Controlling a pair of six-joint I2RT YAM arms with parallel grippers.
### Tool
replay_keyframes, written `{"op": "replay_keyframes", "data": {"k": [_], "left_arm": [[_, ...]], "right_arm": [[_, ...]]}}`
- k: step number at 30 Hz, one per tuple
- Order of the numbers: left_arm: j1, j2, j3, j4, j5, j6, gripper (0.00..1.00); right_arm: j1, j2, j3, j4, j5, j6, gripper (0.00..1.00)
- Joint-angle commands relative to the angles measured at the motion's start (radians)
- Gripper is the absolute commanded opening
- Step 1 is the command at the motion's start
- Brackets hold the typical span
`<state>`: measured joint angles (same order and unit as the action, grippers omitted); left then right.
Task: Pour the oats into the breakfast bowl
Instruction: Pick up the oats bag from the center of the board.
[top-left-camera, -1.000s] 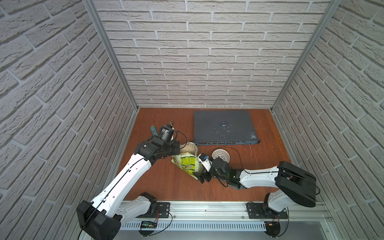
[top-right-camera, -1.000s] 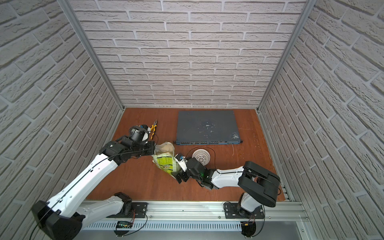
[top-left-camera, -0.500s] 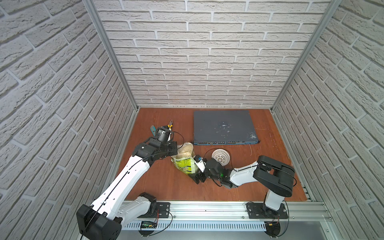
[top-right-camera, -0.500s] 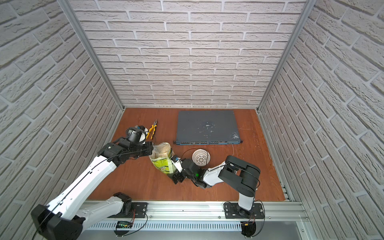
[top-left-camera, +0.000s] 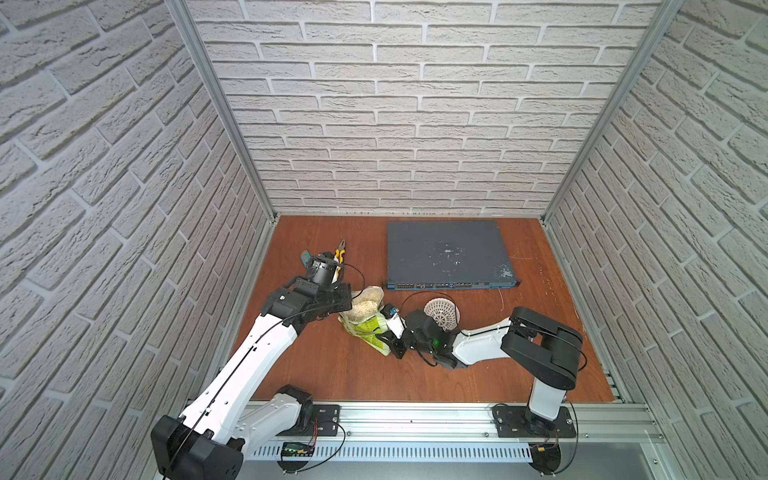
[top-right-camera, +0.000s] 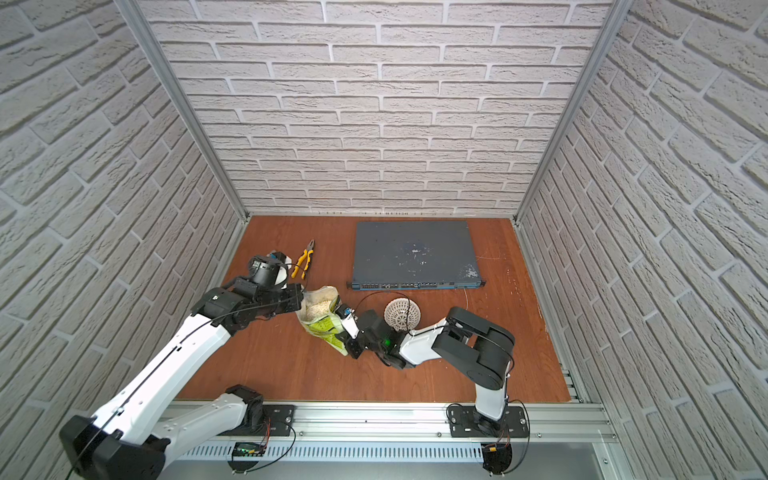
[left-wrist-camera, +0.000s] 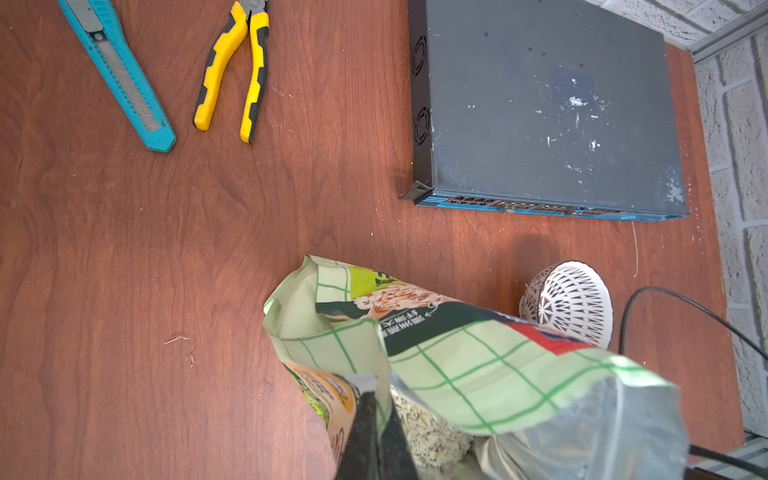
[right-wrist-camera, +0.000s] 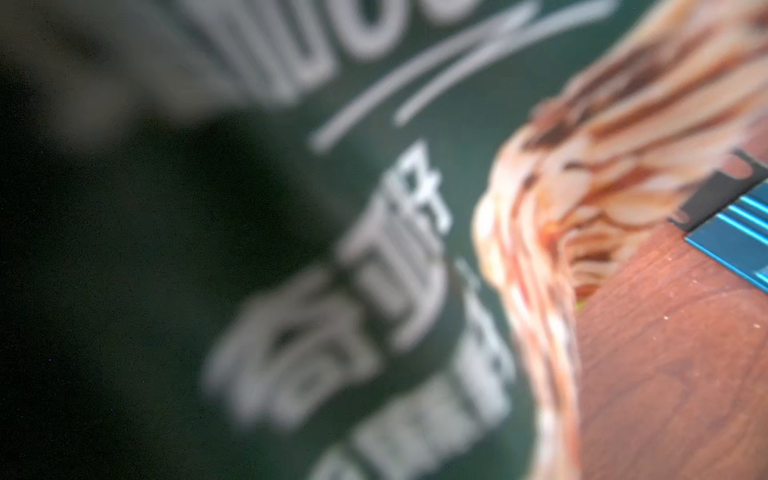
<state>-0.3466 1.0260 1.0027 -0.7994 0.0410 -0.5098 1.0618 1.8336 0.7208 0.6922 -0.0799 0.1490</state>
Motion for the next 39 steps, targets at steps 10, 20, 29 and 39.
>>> {"op": "replay_keyframes", "data": {"k": [10,20,29,39], "left_arm": [[0.008,-0.053,0.055,-0.230,-0.042,0.059,0.00],[0.009,-0.095,0.090,-0.131,0.004,0.030,0.19],[0.010,-0.269,0.105,-0.018,0.011,-0.031,0.51],[0.009,-0.415,0.075,0.004,-0.086,-0.057,0.65]], "right_arm": [[-0.032,-0.040,-0.017,-0.084,0.052,-0.037,0.03],[-0.032,-0.214,0.035,-0.268,-0.030,-0.150,0.03],[-0.056,-0.362,0.145,-0.534,-0.130,-0.195,0.03],[-0.172,-0.589,0.351,-0.978,-0.072,-0.246,0.03]]}}
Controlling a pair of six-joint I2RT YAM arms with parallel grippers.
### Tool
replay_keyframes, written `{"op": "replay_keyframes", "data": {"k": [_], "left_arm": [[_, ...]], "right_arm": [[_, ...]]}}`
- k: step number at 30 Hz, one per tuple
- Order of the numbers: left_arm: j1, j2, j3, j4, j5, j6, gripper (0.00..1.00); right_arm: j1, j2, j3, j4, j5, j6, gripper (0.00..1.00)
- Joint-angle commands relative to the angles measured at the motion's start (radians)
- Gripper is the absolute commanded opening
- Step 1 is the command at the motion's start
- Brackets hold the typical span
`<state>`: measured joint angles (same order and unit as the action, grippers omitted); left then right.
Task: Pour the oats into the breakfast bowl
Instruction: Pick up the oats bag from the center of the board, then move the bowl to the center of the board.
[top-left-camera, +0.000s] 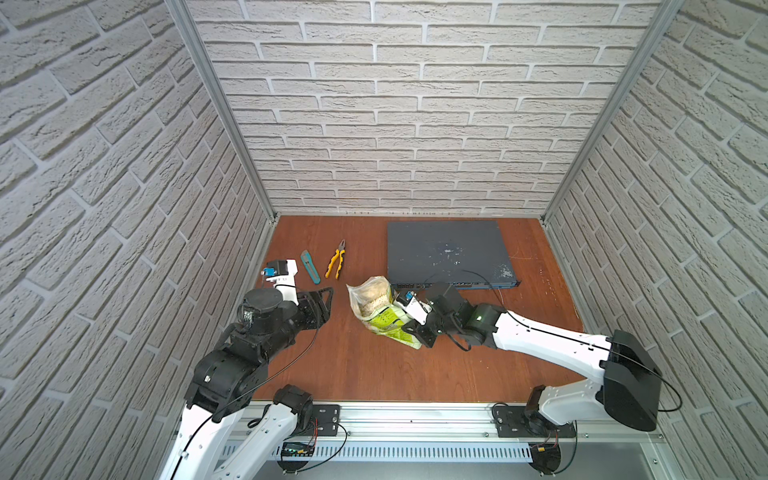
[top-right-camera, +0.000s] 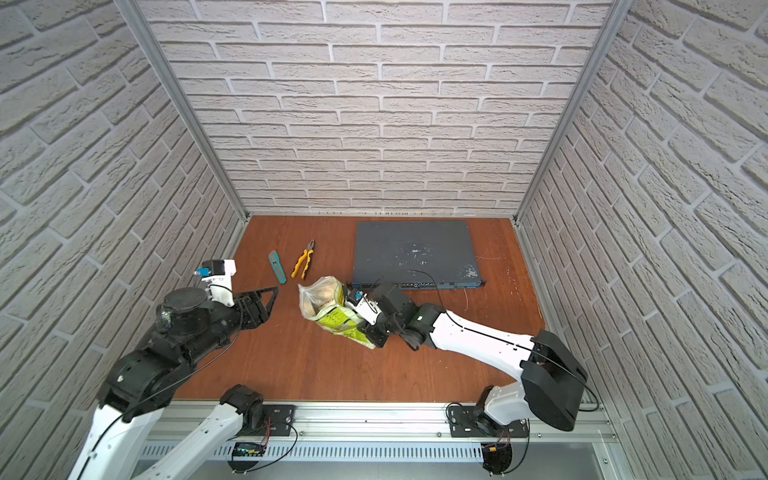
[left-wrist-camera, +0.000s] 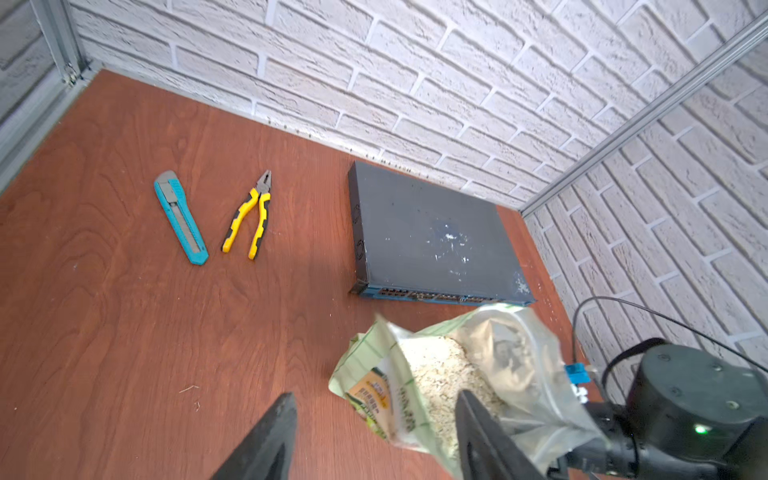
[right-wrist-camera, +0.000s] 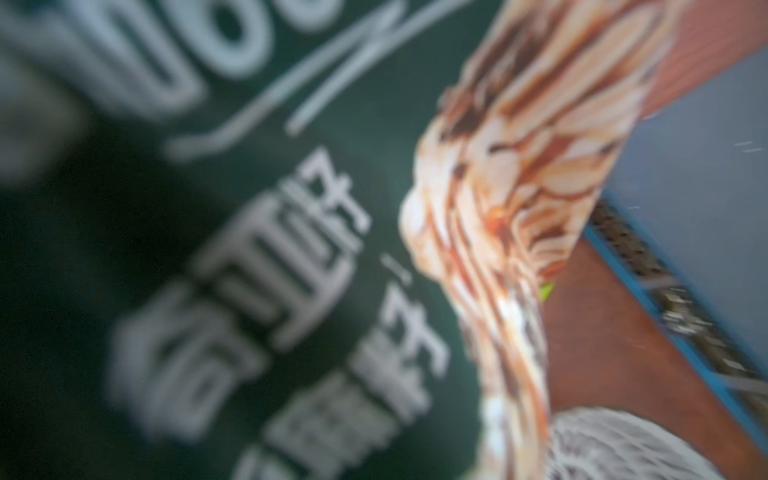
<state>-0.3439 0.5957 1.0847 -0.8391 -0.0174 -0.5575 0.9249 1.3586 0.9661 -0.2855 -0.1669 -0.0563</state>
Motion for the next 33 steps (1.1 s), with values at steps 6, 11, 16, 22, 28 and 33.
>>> {"op": "replay_keyframes", "data": {"k": [6,11,16,22,28,33], "left_arm": [[0.007,0.061,-0.103,0.128,0.058,-0.062,0.65],[0.004,0.166,-0.206,0.294,0.205,-0.138,0.65],[-0.068,0.333,-0.278,0.459,0.291,-0.197,0.64],[-0.213,0.609,-0.262,0.600,0.308,-0.224,0.66],[-0.304,0.837,-0.203,0.748,0.318,-0.266,0.64],[-0.361,1.021,-0.098,0.745,0.329,-0.235,0.62]], "right_arm": [[-0.146,-0.250,0.177,-0.226,0.184,-0.118,0.03],[-0.259,-0.344,0.159,-0.300,0.291,-0.115,0.03],[-0.347,-0.417,0.105,-0.321,0.351,-0.062,0.03],[-0.409,-0.469,0.022,-0.321,0.442,-0.027,0.03],[-0.411,-0.488,-0.068,-0.275,0.533,-0.021,0.03],[-0.411,-0.495,-0.099,-0.257,0.540,-0.011,0.03]]}}
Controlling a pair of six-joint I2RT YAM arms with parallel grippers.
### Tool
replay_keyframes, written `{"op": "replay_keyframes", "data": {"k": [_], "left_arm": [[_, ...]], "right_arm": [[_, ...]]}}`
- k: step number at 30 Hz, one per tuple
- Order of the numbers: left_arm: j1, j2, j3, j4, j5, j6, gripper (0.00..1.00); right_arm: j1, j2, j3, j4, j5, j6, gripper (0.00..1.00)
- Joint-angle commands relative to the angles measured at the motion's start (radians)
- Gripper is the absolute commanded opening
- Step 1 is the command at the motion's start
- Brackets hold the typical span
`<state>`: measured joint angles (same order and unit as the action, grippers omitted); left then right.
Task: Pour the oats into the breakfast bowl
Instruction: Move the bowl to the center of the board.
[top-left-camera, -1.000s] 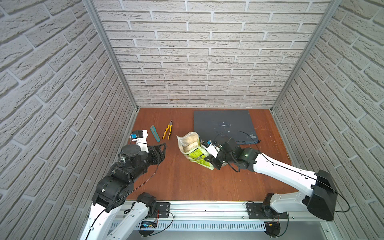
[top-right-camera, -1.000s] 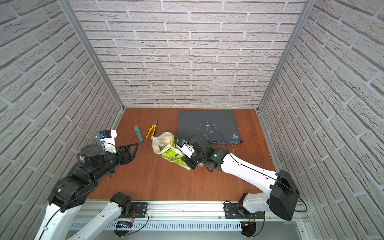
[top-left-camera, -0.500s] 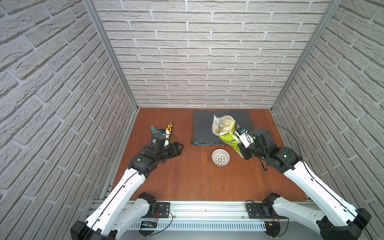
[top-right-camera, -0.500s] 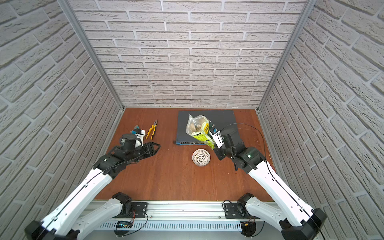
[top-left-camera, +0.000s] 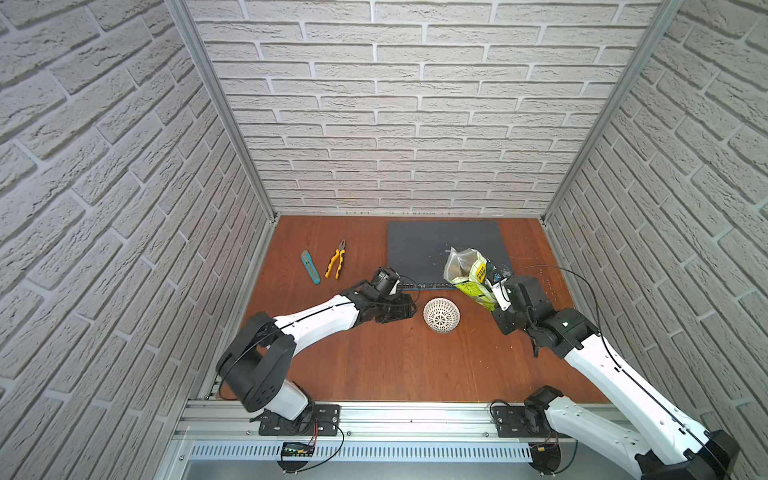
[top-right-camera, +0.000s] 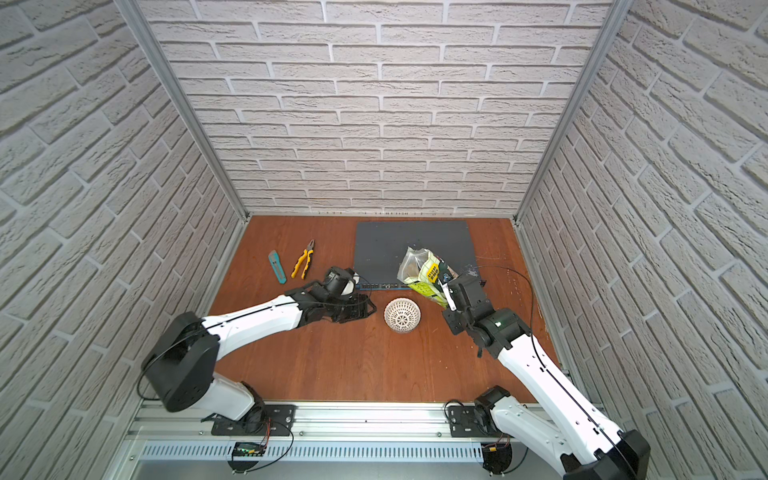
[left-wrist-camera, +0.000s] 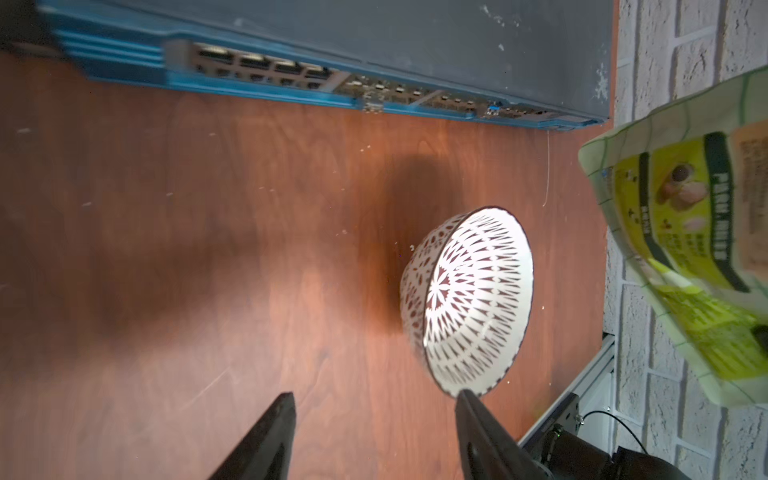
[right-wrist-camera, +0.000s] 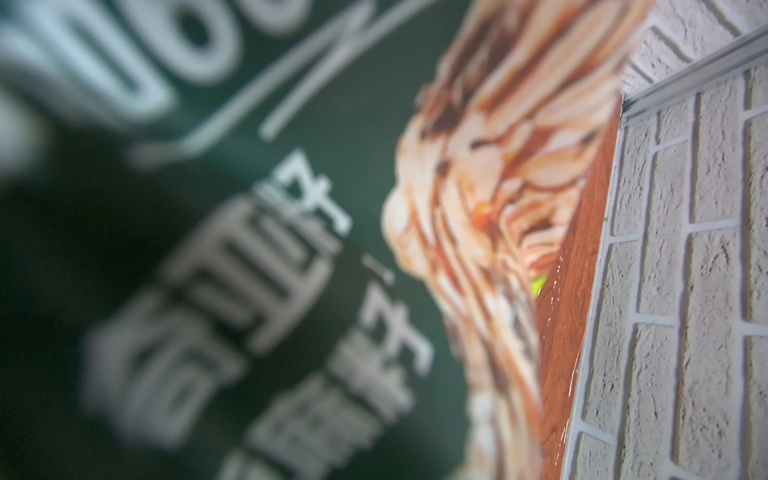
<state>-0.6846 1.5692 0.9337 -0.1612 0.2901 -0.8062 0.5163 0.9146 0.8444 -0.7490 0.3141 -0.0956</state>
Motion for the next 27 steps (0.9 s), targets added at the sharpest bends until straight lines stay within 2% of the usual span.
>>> {"op": "replay_keyframes", "data": {"k": [1,7,11,18,27], "left_arm": [[-0.023,0.070,0.073,0.060,0.023,0.020,0.61],[-0.041,0.192,0.160,0.008,0.015,0.055,0.53],[-0.046,0.241,0.194,0.004,0.021,0.055,0.41],[-0.053,0.254,0.211,-0.011,0.001,0.052,0.17],[-0.053,0.215,0.208,-0.070,-0.036,0.077,0.01]], "right_arm": [[-0.002,-0.052,0.023,0.206,0.060,0.028,0.03],[-0.002,-0.059,0.026,0.186,0.073,0.018,0.03],[-0.002,-0.061,0.027,0.176,0.089,0.010,0.03],[-0.002,-0.055,0.023,0.171,0.107,-0.002,0.04],[-0.002,-0.034,0.020,0.180,0.079,-0.007,0.04]]}}
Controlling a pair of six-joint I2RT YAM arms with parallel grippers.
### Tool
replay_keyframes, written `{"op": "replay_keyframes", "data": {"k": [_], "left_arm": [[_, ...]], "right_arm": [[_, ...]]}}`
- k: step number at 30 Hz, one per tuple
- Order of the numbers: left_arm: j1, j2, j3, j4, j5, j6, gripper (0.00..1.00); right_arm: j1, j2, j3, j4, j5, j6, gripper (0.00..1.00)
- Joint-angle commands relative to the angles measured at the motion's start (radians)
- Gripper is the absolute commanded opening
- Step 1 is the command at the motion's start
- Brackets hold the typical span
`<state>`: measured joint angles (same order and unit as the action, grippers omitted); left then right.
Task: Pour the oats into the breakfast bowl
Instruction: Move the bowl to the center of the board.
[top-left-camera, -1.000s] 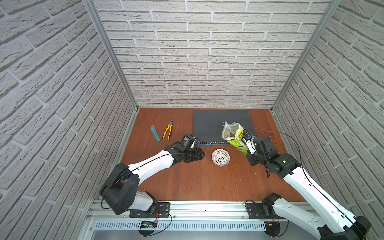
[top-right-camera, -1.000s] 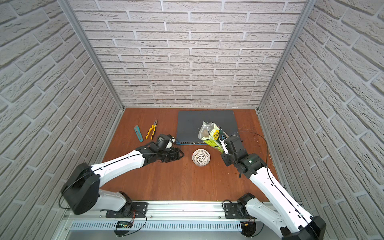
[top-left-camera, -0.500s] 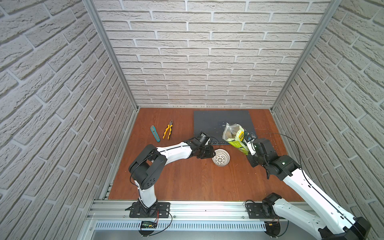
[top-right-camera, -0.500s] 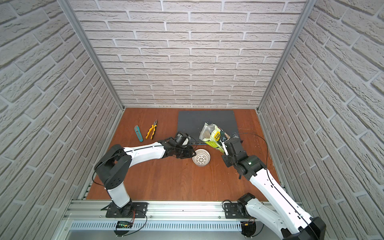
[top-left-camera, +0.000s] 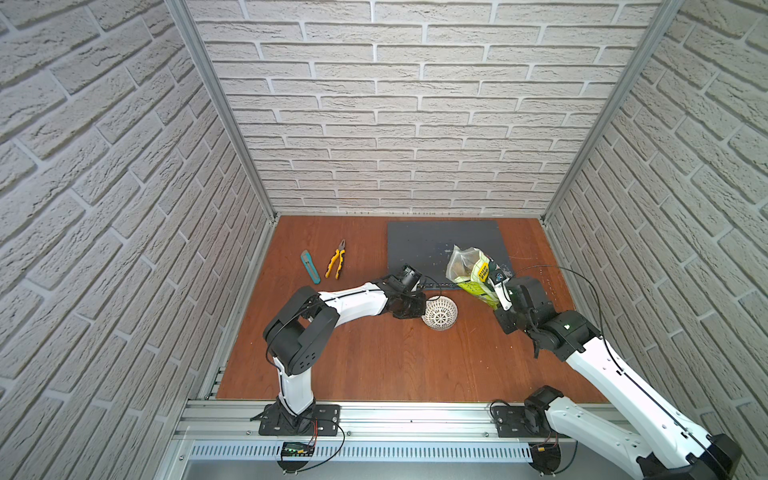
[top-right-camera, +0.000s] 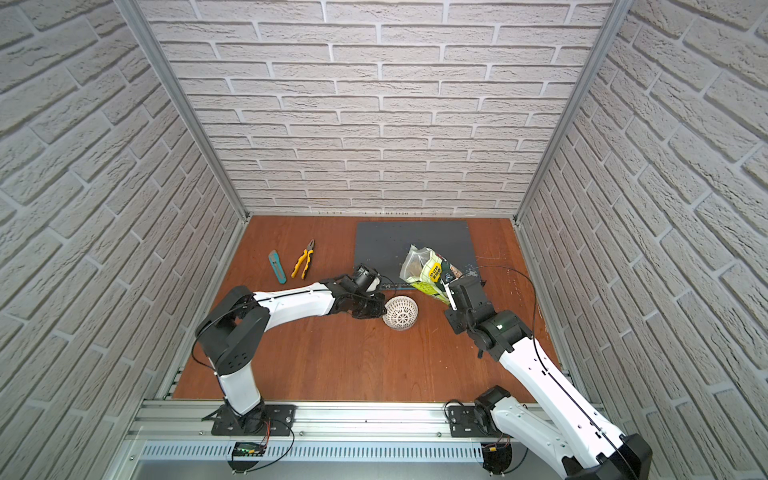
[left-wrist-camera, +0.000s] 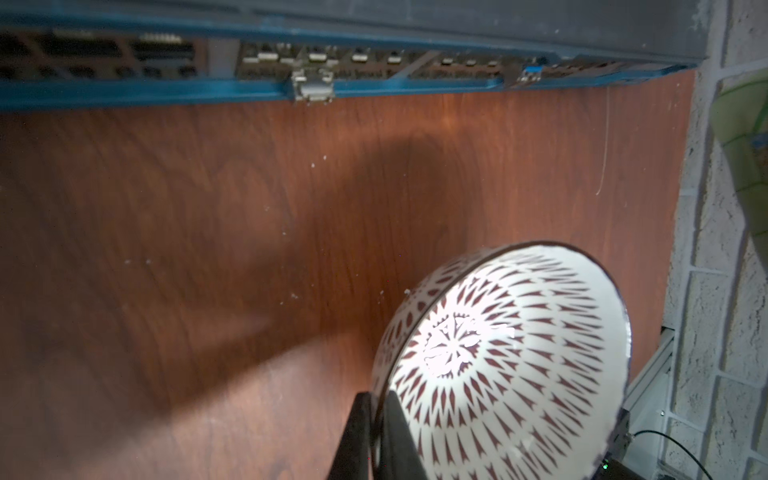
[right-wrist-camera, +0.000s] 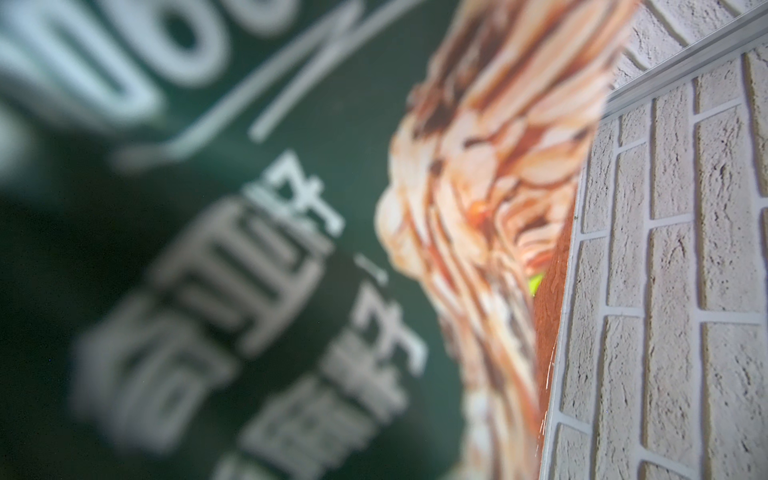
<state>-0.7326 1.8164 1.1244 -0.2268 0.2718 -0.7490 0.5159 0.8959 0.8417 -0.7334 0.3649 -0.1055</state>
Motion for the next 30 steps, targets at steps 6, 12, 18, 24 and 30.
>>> {"op": "replay_keyframes", "data": {"k": [6,12,18,24,30], "left_arm": [[0.003,-0.131,-0.038,-0.082,-0.076,0.027,0.00],[0.027,-0.256,-0.142,-0.178,-0.135,0.028,0.00],[0.053,-0.310,-0.198,-0.250,-0.202,0.030,0.00],[0.054,-0.320,-0.217,-0.277,-0.297,0.027,0.00],[0.053,-0.326,-0.234,-0.246,-0.287,0.031,0.27]], "right_arm": [[0.001,-0.012,0.015,0.180,0.014,-0.014,0.04],[0.033,0.019,-0.001,0.229,0.021,-0.037,0.04],[0.121,0.090,-0.014,0.288,0.102,-0.096,0.04],[0.211,0.158,-0.018,0.343,0.160,-0.166,0.04],[0.267,0.198,-0.034,0.393,0.230,-0.228,0.04]]}}
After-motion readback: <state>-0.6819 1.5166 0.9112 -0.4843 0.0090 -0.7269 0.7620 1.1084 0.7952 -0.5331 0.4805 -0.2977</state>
